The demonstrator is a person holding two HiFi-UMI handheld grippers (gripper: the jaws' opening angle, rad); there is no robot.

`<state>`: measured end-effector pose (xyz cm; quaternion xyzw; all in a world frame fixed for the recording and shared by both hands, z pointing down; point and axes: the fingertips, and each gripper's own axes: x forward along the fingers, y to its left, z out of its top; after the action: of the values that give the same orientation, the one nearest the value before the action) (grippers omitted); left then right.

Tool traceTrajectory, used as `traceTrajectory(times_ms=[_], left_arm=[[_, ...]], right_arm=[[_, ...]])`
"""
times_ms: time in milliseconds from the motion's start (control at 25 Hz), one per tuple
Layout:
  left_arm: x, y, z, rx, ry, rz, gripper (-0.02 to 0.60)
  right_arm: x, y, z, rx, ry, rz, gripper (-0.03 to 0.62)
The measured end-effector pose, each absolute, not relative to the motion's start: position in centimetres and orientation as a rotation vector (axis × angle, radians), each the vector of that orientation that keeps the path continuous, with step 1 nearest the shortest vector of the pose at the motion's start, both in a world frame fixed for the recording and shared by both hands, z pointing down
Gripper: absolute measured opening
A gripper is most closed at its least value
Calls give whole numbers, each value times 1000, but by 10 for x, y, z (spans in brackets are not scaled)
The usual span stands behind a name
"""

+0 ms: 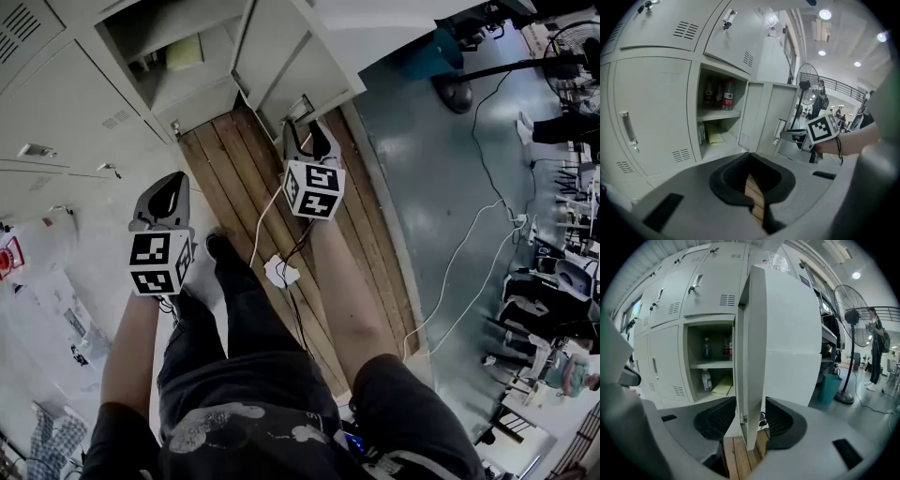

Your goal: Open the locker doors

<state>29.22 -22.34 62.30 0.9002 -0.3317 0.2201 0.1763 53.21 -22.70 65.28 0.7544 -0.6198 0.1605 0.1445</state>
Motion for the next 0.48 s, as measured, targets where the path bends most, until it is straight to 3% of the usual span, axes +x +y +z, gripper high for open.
traceTrajectory(times_ms=[160, 480], left_arm=[[278, -224, 610, 2548, -965, 599, 9], [228, -225, 566, 2568, -1033, 524, 9]], right_arm=[[520, -221, 645, 2180, -1778, 469, 228], [494, -196, 606, 2279, -1741, 496, 233]])
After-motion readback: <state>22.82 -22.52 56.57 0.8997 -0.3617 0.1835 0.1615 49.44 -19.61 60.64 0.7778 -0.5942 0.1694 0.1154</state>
